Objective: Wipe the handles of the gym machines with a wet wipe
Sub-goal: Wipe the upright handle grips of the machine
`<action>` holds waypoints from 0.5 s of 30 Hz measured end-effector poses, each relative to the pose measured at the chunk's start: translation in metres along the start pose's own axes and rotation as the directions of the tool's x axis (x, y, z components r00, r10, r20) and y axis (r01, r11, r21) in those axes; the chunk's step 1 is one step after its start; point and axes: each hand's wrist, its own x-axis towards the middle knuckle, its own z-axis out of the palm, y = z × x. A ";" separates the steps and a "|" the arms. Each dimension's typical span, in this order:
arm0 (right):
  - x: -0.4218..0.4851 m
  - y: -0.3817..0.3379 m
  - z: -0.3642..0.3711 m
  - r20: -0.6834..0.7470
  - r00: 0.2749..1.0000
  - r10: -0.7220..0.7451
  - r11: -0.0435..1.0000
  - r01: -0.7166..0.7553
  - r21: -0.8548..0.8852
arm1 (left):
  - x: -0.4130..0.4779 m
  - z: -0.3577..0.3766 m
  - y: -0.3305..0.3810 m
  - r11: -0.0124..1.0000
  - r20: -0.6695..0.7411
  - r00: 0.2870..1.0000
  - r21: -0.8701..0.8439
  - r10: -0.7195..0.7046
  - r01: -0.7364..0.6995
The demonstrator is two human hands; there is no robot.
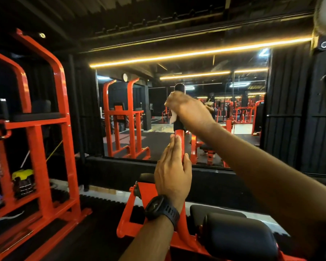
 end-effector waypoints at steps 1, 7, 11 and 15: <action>-0.005 -0.001 0.003 -0.008 1.000 -0.022 1.000 0.022 -0.018 | 0.000 0.000 0.000 1.000 -0.004 1.000 0.001 0.001 -0.001; -0.005 -0.012 -0.003 -0.073 0.971 0.230 0.971 -0.224 0.079 | 0.000 -0.002 0.003 1.000 0.005 1.000 -0.001 -0.003 0.003; -0.020 -0.022 0.003 -0.137 0.935 0.327 0.943 -0.315 0.105 | 0.000 0.000 0.002 1.000 -0.011 1.000 -0.005 0.000 0.000; -0.009 -0.017 -0.001 -0.140 0.781 0.609 0.748 -0.507 0.429 | 0.001 0.000 0.001 1.000 0.004 1.000 -0.011 -0.010 0.010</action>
